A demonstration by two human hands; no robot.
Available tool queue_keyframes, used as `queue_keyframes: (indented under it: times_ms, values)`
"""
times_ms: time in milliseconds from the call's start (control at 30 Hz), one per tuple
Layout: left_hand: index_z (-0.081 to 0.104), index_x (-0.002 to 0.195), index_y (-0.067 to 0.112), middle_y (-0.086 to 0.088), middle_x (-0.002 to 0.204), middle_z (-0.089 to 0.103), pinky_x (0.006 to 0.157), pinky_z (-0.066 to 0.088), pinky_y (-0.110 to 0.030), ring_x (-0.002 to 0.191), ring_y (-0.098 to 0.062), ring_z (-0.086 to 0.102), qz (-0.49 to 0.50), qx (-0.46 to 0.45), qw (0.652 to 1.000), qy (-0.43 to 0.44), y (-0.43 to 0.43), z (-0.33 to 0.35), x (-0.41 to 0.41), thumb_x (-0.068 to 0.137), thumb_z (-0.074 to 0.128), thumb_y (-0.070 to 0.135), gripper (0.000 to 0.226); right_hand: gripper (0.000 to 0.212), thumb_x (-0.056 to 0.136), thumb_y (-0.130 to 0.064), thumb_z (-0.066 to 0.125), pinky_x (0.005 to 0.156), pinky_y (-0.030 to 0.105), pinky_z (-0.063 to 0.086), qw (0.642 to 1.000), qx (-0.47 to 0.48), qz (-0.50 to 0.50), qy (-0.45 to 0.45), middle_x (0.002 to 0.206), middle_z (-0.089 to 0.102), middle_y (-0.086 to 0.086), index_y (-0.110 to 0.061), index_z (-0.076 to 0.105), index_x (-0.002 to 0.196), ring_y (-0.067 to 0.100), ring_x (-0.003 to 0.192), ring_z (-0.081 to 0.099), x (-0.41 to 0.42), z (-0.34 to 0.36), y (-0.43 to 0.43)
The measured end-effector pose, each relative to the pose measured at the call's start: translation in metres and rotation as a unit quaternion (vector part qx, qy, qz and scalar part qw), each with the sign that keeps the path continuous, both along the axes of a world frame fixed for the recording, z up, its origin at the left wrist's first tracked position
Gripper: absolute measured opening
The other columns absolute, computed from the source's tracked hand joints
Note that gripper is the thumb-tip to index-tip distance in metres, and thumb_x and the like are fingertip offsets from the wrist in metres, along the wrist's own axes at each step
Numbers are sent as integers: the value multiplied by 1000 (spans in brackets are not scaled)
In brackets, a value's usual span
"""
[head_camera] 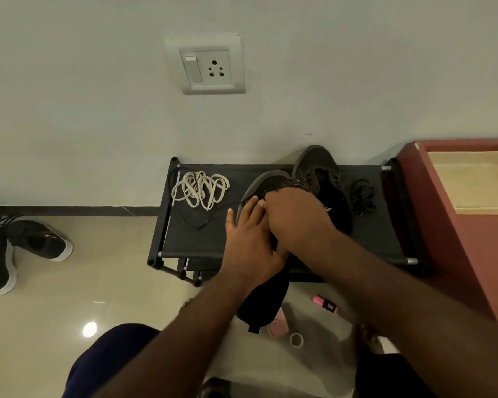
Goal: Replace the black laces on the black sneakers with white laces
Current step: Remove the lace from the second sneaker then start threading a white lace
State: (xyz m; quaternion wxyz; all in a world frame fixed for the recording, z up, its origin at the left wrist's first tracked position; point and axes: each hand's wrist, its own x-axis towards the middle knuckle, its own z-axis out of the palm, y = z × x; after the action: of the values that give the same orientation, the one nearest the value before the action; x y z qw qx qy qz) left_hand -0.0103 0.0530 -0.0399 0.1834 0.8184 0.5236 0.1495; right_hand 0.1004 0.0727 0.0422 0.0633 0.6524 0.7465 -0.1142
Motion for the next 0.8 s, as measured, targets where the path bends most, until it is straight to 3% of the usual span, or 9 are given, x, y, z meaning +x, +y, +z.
queue_keyframes:
  times_ms: [133, 200, 300, 367, 400, 500, 600, 700, 800]
  values:
    - [28, 154, 21, 4, 160, 27, 119, 1, -58, 150, -14, 11, 23, -11, 1000, -7, 1, 3, -3, 82, 27, 55, 79, 28, 103, -34, 49, 77, 36, 46, 989, -75, 4, -124, 90, 66, 3, -12, 65, 99, 20, 85, 62, 19, 36, -3]
    - [29, 153, 19, 2, 159, 29, 119, 2, -58, 150, -15, 13, 34, -11, 999, -19, -2, 3, -6, 83, 26, 56, 79, 53, 101, -54, 45, 63, 31, 42, 959, -280, -36, 34, 58, 59, -3, -13, 67, 75, 13, 57, 54, 31, 50, -7]
    - [31, 152, 23, 4, 158, 31, 118, 8, -62, 149, -16, 15, 38, -2, 999, -24, -5, 3, -1, 89, 44, 54, 72, 59, 94, -58, 44, 41, 19, 32, 709, -484, -116, 500, 44, 50, 0, -11, 63, 63, 8, 33, 40, 33, 65, -28]
    - [34, 149, 23, 1, 156, 34, 117, 13, -62, 148, -19, 21, 65, -21, 994, -86, -6, 9, 1, 89, 53, 50, 69, 53, 92, -49, 42, 51, 22, 53, 504, -401, -129, 754, 62, 67, 5, -9, 70, 72, 12, 50, 64, 6, 66, -42]
    - [35, 148, 22, -2, 155, 36, 117, 14, -61, 147, -22, 24, 76, -34, 991, -109, -5, 11, 3, 89, 56, 47, 67, 49, 93, -45, 43, 71, 26, 60, 479, -283, -134, 820, 80, 74, 7, -8, 74, 83, 15, 72, 72, -8, 58, -42]
    - [35, 148, 27, 0, 156, 34, 119, 3, -60, 148, -22, 18, 44, 0, 998, -44, -5, 3, 0, 88, 49, 51, 66, 41, 103, -37, 47, 113, 27, 38, 760, 85, -159, 624, 132, 63, 0, -11, 62, 131, 11, 126, 55, -37, 31, -14]
    - [38, 148, 23, -1, 158, 32, 118, 2, -61, 149, -23, 18, 42, 6, 998, -47, -6, -3, -5, 81, 34, 54, 74, 45, 105, -43, 39, 109, 37, 36, 986, 83, 4, 142, 136, 59, 9, -12, 60, 131, 25, 132, 50, -16, 28, 14]
    - [31, 152, 20, -1, 159, 29, 118, 2, -61, 150, -20, 15, 43, 11, 998, -38, -4, -1, -6, 79, 33, 53, 81, 56, 104, -56, 32, 86, 38, 46, 988, -68, -14, -141, 115, 68, 8, -13, 67, 114, 26, 108, 63, 11, 50, 3]
    - [29, 153, 17, -1, 159, 28, 119, 2, -60, 150, -18, 15, 45, 6, 999, -27, -4, 0, -8, 78, 31, 56, 85, 69, 98, -68, 34, 83, 34, 51, 948, -297, -39, -104, 89, 77, 6, -10, 71, 90, 17, 75, 70, 27, 69, -23]
